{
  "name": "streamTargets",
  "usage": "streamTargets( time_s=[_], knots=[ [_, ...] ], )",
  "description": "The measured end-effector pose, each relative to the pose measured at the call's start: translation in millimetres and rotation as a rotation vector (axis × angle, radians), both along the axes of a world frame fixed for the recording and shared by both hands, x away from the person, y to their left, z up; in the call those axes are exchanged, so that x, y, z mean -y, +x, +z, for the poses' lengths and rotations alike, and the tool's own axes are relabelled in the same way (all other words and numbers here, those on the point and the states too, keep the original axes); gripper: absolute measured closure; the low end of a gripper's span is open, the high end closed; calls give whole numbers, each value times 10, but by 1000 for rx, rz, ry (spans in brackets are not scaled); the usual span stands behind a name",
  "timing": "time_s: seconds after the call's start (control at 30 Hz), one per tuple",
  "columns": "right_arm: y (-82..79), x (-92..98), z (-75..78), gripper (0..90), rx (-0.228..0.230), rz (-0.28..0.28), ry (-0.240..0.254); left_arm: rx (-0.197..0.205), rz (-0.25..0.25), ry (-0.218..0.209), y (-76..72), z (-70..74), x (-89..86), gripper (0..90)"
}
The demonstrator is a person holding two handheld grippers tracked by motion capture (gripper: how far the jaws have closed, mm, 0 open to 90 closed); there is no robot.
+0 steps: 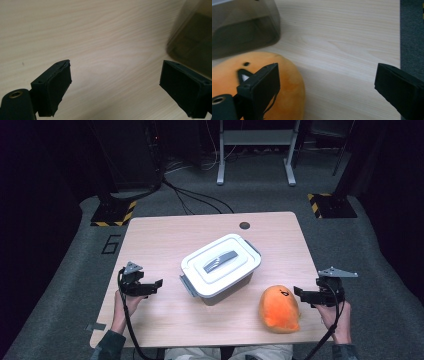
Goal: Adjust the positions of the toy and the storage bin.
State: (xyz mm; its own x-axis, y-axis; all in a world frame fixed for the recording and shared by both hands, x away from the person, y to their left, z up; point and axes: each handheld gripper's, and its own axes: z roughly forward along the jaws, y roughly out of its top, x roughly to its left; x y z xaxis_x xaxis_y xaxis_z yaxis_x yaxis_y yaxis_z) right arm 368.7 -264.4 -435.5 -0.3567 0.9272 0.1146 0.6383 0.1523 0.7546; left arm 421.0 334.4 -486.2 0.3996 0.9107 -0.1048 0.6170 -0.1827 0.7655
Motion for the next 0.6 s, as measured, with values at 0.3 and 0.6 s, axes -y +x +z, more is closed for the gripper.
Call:
streamTargets(
  time_s=[0.3,0.6],
  knots=[
    [-50,-250,56,0,-32,52,20,-53,74,7,-8,-389,-97,19],
    [-86,-455,28,0,-75,93,29,-31,76,80,-32,-445,-13,0]
  ],
)
